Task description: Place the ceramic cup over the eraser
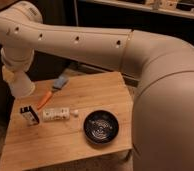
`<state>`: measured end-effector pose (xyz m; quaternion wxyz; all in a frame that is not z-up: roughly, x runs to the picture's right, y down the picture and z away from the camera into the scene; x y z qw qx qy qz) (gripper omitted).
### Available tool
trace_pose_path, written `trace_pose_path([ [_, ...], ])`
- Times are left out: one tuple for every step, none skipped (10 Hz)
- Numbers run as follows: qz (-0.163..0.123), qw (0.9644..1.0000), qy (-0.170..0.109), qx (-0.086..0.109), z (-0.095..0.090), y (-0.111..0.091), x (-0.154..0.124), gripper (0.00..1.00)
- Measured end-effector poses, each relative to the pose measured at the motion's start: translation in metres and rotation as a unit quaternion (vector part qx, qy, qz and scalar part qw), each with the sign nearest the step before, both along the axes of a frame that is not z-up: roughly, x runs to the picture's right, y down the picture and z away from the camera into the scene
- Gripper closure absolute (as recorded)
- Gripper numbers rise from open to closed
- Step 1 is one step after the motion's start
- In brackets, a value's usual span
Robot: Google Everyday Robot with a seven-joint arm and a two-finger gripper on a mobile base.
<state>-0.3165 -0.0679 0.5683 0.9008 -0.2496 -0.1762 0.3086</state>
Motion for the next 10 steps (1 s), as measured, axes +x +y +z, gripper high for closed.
trace_pose_path([
  [0.000,1.0000,-0.005,-0.001,0.002,0.002,-0.003,1.00],
  [-0.002,0.9999,-0.010,-0.003,0.005,0.006,-0.008,1.00],
  [-0.006,0.9998,-0.017,-0.006,0.008,0.013,-0.015,1.00],
  [-0.007,0.9997,-0.022,-0.007,0.010,0.017,-0.020,1.00],
  [-0.008,0.9996,-0.026,-0.009,0.014,0.022,-0.025,1.00],
  [-0.007,0.9995,-0.029,-0.010,0.019,0.026,-0.030,1.00],
  [-0.007,0.9994,-0.033,-0.014,0.021,0.030,-0.033,1.00],
  [-0.006,0.9992,-0.035,-0.017,0.027,0.035,-0.035,1.00],
  [-0.006,0.9990,-0.038,-0.022,0.033,0.041,-0.038,1.00],
  [-0.006,0.9987,-0.041,-0.030,0.044,0.051,-0.041,1.00],
])
